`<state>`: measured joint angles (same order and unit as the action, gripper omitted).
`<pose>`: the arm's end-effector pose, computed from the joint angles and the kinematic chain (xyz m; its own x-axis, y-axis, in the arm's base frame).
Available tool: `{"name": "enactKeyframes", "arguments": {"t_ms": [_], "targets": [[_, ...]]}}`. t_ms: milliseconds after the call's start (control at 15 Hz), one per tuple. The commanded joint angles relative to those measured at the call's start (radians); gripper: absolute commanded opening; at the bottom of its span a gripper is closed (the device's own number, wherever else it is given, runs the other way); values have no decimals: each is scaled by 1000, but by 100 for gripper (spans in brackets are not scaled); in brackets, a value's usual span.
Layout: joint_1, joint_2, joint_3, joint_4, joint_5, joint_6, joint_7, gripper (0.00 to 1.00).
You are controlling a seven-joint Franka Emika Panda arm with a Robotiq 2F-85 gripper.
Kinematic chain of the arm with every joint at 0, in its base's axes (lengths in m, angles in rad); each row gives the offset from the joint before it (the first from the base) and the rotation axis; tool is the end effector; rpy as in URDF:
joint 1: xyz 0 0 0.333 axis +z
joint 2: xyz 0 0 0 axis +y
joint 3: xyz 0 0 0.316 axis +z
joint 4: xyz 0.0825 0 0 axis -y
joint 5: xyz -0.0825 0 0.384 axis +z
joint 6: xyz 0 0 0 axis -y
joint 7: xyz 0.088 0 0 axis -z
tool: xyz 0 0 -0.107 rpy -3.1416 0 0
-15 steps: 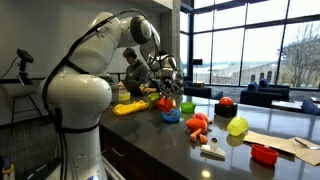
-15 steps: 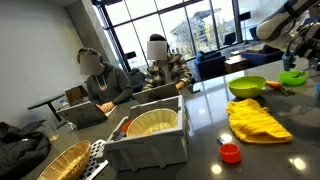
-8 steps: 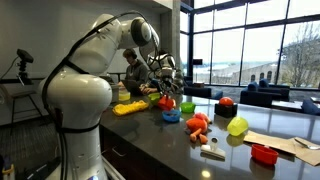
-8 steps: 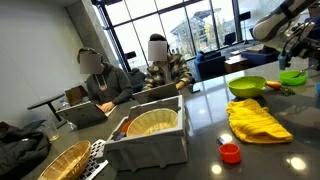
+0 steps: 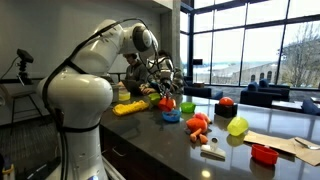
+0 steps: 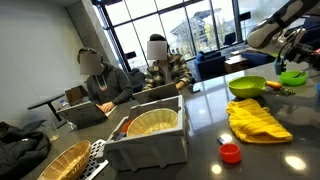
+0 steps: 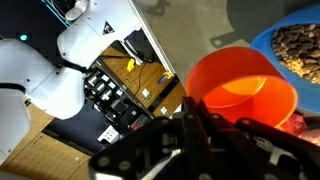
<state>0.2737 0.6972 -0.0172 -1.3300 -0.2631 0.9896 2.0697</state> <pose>0.5909 0.1201 0.3016 0.0574 -0.7845 0.6175 -0.6444 0.4433 0.6231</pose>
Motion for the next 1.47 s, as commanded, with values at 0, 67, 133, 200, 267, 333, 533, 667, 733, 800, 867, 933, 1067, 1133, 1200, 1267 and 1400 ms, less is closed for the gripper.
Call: {"name": "enactKeyframes", "arguments": {"t_ms": [0,67,133,200,267,333,533,667,733,800,867,933,1067,1133,1200,1267,1400], "targets": [[6,39,-4,63,-24,-45,-17,1],[5,45,-6,69,-25,-47,-18,1],[2,51,-8,77,-26,-52,-19,1],[0,55,-11,84,-27,-54,-19,1],[-2,55,-14,88,-27,-54,-18,1],[-7,52,-18,86,-26,-52,-14,1],[-22,17,-36,72,-23,-18,8,1],[-36,-30,-49,40,-14,28,37,1],[-43,-47,-55,28,-8,47,56,1],[-51,-72,-60,1,0,73,80,1],[-59,-100,-64,-29,11,104,111,1],[-69,-122,-68,-59,21,134,144,1],[-92,-185,-70,-147,48,213,207,1],[-104,-215,-72,-195,61,255,240,1],[-117,-263,-72,-253,76,298,266,1],[-129,-296,-73,-299,88,346,291,1],[-147,-354,-71,-379,97,424,326,1]]}}
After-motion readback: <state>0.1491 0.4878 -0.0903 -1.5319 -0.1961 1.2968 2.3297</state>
